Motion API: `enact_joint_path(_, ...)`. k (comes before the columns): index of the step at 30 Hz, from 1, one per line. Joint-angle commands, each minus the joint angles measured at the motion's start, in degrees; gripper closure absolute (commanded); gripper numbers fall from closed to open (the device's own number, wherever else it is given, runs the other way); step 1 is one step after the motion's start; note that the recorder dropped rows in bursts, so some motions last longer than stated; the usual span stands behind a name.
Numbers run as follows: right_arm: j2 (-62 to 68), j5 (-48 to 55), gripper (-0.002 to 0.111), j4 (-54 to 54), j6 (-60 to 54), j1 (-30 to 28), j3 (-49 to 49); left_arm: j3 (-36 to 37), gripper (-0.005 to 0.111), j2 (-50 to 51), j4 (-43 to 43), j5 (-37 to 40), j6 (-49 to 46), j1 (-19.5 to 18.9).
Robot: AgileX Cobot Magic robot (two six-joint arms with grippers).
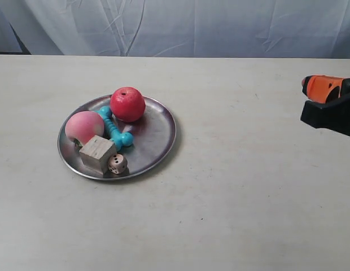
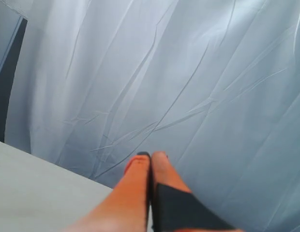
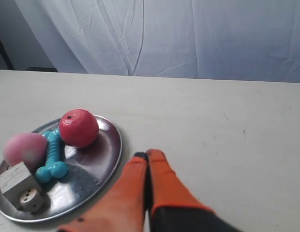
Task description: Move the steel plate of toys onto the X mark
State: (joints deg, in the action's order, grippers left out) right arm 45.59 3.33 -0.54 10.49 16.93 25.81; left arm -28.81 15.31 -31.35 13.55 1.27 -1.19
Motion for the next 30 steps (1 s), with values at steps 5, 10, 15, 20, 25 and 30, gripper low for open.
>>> enact_joint_path(5, -7.02, 2.51, 0.108, 0.15, -0.20, -0.29, -0.44, 0.28, 0.107, -0.25, -0.52, -1.07, -0.37, 0.18)
enact_joint_path(10, -17.60, 3.84, 0.108, 1.56, -0.88, -5.39, -5.58, 0.28, 0.107, -0.25, -0.52, -1.07, -0.37, 0.18)
enact_joint_path(15, -29.92, -4.59, 0.108, 1.56, -0.88, -12.58, -17.40, 0.28, 0.107, -0.25, -0.52, -1.07, -0.37, 0.18)
enact_joint_path(20, -40.28, -8.12, 0.108, 1.42, -0.88, -16.83, -25.45, 0.28, 0.107, -0.25, -0.52, -1.07, -0.37, 0.18)
enact_joint_path(25, -45.46, -2.57, 0.108, -0.30, -0.50, -17.50, -25.81, 0.28, 0.107, -0.25, -0.52, -1.07, -0.37, 0.18)
enact_joint_path(30, -45.59, -2.09, 0.108, -0.19, -0.50, -17.50, -25.81, 0.28, 0.107, -0.25, 1.58, -1.17, -0.37, 0.18)
